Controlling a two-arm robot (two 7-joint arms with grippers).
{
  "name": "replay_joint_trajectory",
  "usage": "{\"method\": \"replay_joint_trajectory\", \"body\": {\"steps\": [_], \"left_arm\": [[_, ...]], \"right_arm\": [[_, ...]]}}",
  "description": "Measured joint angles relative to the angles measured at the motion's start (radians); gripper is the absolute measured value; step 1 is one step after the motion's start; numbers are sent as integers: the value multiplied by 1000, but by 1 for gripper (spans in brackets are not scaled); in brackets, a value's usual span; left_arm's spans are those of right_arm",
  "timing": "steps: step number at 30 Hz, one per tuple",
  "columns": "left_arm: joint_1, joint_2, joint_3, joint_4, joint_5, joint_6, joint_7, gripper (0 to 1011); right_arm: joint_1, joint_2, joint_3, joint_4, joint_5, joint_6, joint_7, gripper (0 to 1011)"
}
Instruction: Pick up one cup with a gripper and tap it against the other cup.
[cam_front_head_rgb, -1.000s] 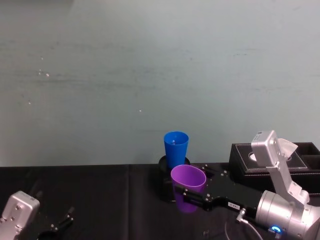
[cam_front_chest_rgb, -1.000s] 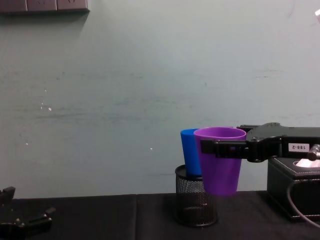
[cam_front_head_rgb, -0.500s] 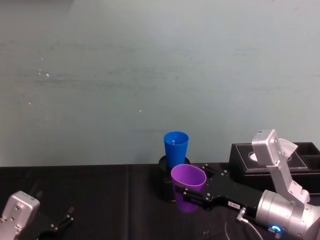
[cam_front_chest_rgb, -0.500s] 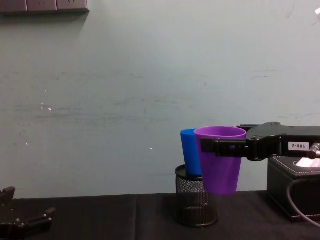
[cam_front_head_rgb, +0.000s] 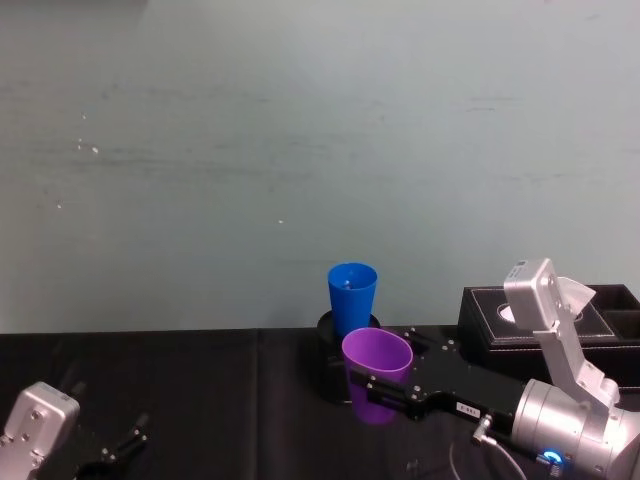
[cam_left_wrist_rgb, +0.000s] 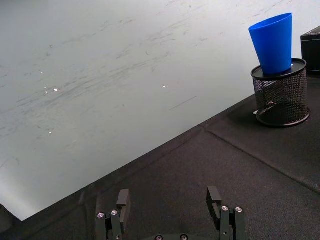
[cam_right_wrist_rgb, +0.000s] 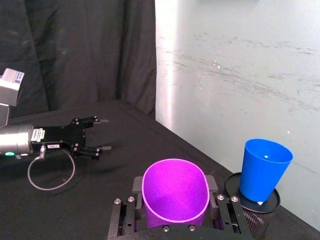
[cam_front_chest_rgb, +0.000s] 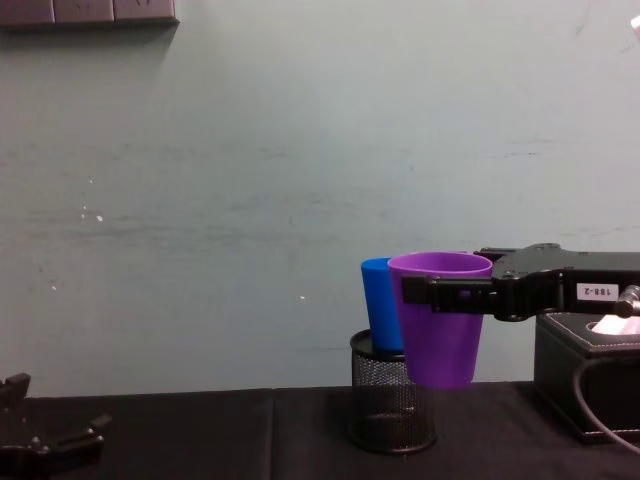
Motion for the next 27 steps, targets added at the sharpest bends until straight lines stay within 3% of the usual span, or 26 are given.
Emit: {"method": "replay_joint_trajectory", "body": {"steps": [27], "left_arm": [[0,0,0,0,0,0,0,1000]], "right_arm": [[0,0,0,0,-2,-1,0,726]]}}
